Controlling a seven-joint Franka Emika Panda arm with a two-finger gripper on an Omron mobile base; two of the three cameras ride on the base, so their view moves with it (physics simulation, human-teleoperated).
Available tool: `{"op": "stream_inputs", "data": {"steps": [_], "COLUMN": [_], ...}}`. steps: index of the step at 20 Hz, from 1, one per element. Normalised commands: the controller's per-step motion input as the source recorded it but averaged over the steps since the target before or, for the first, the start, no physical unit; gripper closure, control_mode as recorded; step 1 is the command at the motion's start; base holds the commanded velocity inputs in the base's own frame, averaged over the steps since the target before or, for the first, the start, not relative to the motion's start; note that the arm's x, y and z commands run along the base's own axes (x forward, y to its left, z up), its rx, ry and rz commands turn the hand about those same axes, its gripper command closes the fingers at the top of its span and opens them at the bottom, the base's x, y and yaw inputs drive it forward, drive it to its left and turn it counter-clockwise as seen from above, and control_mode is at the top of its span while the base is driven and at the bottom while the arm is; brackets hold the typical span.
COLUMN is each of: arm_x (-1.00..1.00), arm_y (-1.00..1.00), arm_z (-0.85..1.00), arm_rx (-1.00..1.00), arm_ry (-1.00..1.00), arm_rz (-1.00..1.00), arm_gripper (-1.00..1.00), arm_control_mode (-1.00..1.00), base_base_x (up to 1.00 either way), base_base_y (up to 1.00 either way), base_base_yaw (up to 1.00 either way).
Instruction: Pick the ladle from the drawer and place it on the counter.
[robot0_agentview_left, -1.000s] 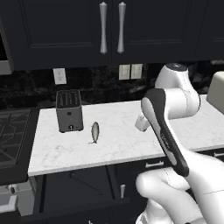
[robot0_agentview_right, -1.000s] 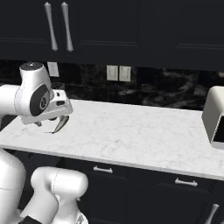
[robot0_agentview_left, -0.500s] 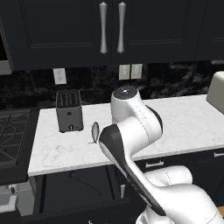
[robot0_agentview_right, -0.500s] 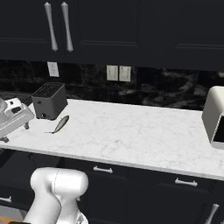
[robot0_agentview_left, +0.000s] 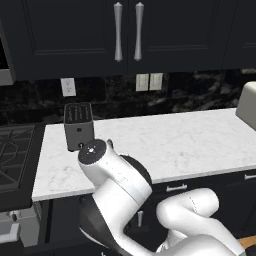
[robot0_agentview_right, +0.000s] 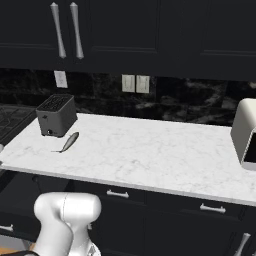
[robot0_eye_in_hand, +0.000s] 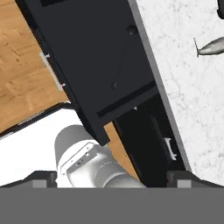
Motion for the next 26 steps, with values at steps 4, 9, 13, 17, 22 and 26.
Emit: {"op": "stream_inputs", "data": {"steps": [4,9,13,17,22,26], "arm_x": [-0.20,-0.01,-0.03,-0.11,0.09,0.20], "arm_y": [0.22,0.29,0.35,0.17,0.19,0.10], "arm_z": [-0.24,-0.17,-0.43,-0.54,-0.57,-0.66], "arm_rx": [-0.02,0.00,-0.01,-0.01,0.00,0.02], "arm_ry": [0.03,0.02,0.07,0.08,0.01,0.01], "arm_rz": [0.07,0.02,0.06,0.06,0.01,0.00], "arm_gripper": [-1.00,-1.00,-1.00,-1.00,-1.00,-1.00], "arm_control_mode": [-1.00,-1.00,-1.00,-1.00,-1.00,-1.00], "base_base_x": [0.00,0.00,0.00,0.00,0.00,0.00], "base_base_y": [0.00,0.00,0.00,0.00,0.00,0.00], "base_base_yaw": [0.00,0.00,0.00,0.00,0.00,0.00]}}
